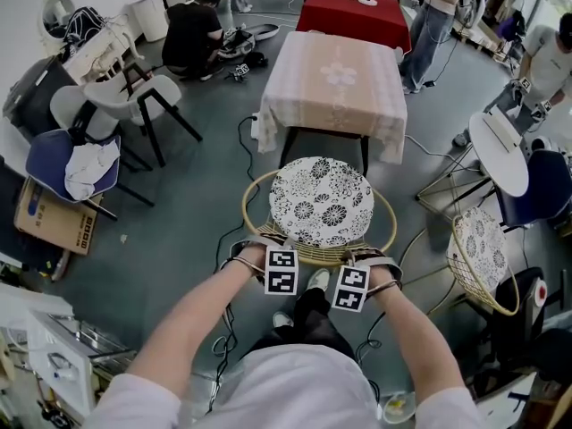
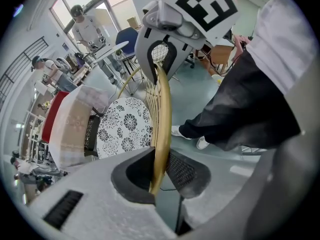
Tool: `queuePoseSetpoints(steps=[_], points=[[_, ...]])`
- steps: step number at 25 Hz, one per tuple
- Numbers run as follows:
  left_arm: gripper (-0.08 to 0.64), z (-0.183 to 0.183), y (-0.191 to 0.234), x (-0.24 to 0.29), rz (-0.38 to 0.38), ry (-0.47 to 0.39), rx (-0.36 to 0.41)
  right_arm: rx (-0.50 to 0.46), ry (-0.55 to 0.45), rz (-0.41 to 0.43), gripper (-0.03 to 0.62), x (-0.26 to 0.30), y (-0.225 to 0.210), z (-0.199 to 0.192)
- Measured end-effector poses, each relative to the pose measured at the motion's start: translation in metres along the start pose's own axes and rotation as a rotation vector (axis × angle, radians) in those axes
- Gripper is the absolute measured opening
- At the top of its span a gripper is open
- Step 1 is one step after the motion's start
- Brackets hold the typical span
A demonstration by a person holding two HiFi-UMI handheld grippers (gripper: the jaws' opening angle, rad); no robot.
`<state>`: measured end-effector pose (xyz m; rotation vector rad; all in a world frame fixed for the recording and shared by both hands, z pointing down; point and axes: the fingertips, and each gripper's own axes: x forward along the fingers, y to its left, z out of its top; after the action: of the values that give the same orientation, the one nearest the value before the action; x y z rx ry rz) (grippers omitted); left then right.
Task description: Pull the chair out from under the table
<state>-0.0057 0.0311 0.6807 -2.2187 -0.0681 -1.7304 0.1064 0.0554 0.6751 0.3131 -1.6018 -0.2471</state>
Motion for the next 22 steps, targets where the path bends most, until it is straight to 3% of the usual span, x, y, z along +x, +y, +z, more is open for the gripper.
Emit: queuePoseSetpoints(steps=[5, 8, 11, 22], points=[[0.054, 0.002, -0.002, 0.001, -0.021, -0.004, -0.002, 0.039, -0.004, 0.012, 0.031, 0.0, 0.003, -0.002], [0.06, 0.004, -0.001, 0.0, -0.019, -0.029, -0.005, 0.064, -0.002, 0.038, 0.099, 0.0, 0.005, -0.003], [0.09, 0.004, -0.003, -0.001, -0.028, -0.049, -0.019, 0.075, -0.003, 0.037, 0.114, -0.001, 0.004, -0.002], [0.12, 0.013, -0.001, -0.019, -0.029, -0.165, -0.147, 0.233, -0.12, 0.03, 0.138, -0.025, -0.006, 0.018]])
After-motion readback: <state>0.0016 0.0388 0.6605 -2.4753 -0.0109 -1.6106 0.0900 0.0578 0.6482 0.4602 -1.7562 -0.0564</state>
